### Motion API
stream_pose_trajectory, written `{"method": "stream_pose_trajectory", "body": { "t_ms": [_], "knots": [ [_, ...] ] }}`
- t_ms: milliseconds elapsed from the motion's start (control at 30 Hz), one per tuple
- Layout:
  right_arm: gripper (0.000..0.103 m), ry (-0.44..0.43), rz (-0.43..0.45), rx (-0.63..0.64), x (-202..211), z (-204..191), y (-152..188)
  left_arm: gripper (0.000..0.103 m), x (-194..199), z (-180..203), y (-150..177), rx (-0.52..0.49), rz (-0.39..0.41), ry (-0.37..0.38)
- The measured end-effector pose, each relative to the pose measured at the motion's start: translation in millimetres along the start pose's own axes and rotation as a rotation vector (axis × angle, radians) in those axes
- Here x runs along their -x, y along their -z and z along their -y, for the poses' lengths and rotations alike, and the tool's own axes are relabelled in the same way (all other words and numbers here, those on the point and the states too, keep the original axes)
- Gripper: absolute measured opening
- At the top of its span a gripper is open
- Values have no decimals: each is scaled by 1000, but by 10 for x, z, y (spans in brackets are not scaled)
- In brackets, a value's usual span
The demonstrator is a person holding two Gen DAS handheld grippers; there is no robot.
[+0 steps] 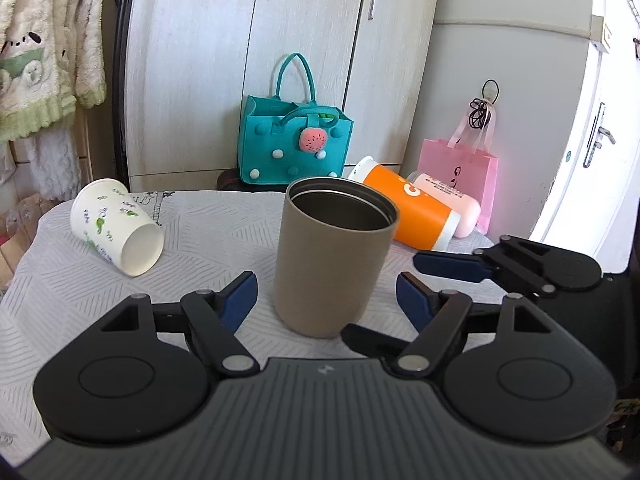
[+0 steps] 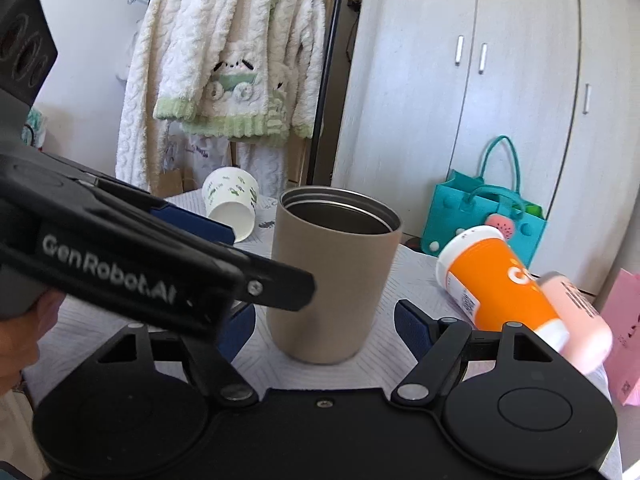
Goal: Flip cup upright
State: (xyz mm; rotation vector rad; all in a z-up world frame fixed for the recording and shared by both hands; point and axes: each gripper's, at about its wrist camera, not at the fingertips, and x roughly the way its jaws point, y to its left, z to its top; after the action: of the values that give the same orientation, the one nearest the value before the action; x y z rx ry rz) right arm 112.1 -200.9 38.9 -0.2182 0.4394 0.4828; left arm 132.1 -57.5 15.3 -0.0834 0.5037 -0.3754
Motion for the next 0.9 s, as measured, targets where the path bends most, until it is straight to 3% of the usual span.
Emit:
{"method": "stream_pose_trajectory", "body": {
  "t_ms": [633,900],
  "knots": [
    [83,109,69,-110,949,-176,22,81,984,229,153,-17,34,-119],
    [89,155,116,-126,1263,-329,33,85,1273,193,272,17,46,-146]
  ]
}}
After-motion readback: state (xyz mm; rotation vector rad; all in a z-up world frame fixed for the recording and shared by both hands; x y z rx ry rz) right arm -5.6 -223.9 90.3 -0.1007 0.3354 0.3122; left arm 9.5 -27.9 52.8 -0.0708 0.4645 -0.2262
